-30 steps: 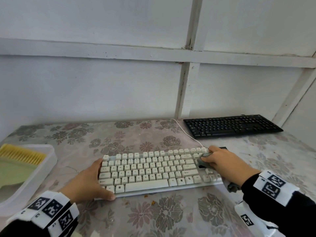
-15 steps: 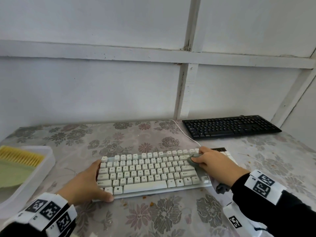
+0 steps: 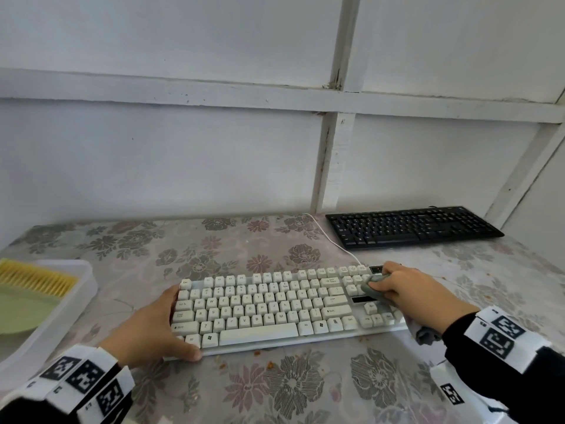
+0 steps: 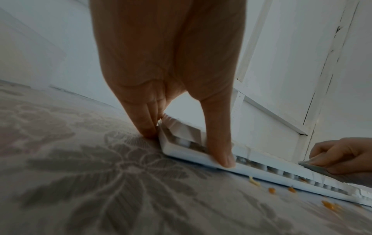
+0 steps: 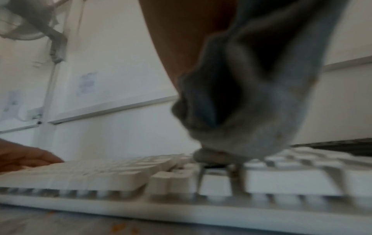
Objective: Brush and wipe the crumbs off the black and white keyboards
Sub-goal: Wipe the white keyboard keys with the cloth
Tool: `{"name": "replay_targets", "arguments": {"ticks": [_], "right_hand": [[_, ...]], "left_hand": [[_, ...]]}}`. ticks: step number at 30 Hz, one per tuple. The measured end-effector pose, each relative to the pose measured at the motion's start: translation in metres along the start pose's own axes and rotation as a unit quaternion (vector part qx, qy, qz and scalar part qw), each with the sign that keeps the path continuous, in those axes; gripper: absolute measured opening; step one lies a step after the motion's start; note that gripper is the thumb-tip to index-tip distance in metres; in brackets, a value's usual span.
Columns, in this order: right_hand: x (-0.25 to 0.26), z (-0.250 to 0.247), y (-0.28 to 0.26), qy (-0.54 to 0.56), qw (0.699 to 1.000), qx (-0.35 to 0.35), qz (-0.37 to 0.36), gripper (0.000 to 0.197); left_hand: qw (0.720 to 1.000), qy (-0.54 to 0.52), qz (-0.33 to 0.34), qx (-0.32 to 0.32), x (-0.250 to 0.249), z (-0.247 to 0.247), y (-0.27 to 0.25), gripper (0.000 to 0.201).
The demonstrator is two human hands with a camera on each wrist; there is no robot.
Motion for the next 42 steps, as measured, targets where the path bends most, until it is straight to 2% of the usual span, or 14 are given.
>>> {"name": "replay_targets", "arguments": {"ticks": [13,16,19,21,23,24,25,27,28,30,33,36,38,42], "right_hand": [[-0.069,-0.005,-0.033,-0.101,0.989,0.051,0.091,0.036],[-0.061,-0.011,-0.029,-0.107,0.991,0.035,0.070,0.035],[-0.035,-0.016,-0.017,-0.042,0.999,-0.012,0.023,0.033],[-0.019,-0.012,-0.011,-0.021,1.000,-0.012,0.001,0.050],[-0.020,-0.005,-0.008,0.008,1.000,-0.017,0.008,0.102],[-0.028,-0.003,-0.009,0.026,0.999,-0.025,0.026,0.114],[-0.036,-0.003,-0.011,0.026,0.998,-0.028,0.040,0.105],[-0.058,-0.002,-0.014,0.017,0.996,-0.029,0.079,0.060],[-0.070,0.000,-0.017,0.022,0.995,-0.034,0.093,0.046],[-0.087,0.003,-0.022,0.010,0.993,-0.015,0.114,0.037],[-0.085,-0.002,-0.023,-0.023,0.993,0.001,0.118,0.040],[-0.043,-0.028,-0.008,-0.033,0.994,-0.031,0.095,0.035],[0.006,-0.042,0.010,-0.030,0.998,-0.035,0.035,0.031],[0.123,-0.044,0.046,0.087,0.992,-0.030,-0.087,0.032]], "left_hand": [[1.000,0.016,-0.005,-0.009,-0.001,0.000,-0.001,0.123],[1.000,0.005,-0.001,-0.007,-0.001,0.000,0.000,0.123],[1.000,0.008,-0.004,-0.011,-0.001,-0.001,0.000,0.121],[1.000,0.012,-0.007,-0.012,0.000,0.000,0.000,0.121],[1.000,0.017,-0.008,-0.013,-0.001,0.000,-0.002,0.120],[1.000,0.019,-0.008,-0.013,-0.002,-0.001,-0.002,0.119],[1.000,0.020,-0.008,-0.014,-0.002,-0.001,-0.002,0.119],[1.000,0.024,-0.009,-0.012,-0.002,0.000,-0.003,0.119],[1.000,0.026,-0.010,-0.012,-0.002,0.000,-0.002,0.119],[1.000,0.027,-0.010,-0.010,-0.001,0.000,-0.002,0.120],[1.000,0.026,-0.012,-0.008,0.002,0.000,0.000,0.121],[1.000,0.024,-0.004,-0.007,0.001,0.001,0.001,0.121],[1.000,0.029,-0.005,-0.006,0.001,0.001,0.002,0.122],[1.000,0.011,-0.002,0.003,0.003,0.001,0.004,0.125]]}}
Point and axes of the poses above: each hand's wrist, its own y-axis towards the middle knuckle, its own z-axis out of the palm, x = y × z, the point moved 9 cm from there along y, towards the middle knuckle, and after that the axes turned 12 degrees about -z, right-handed, at the moved point
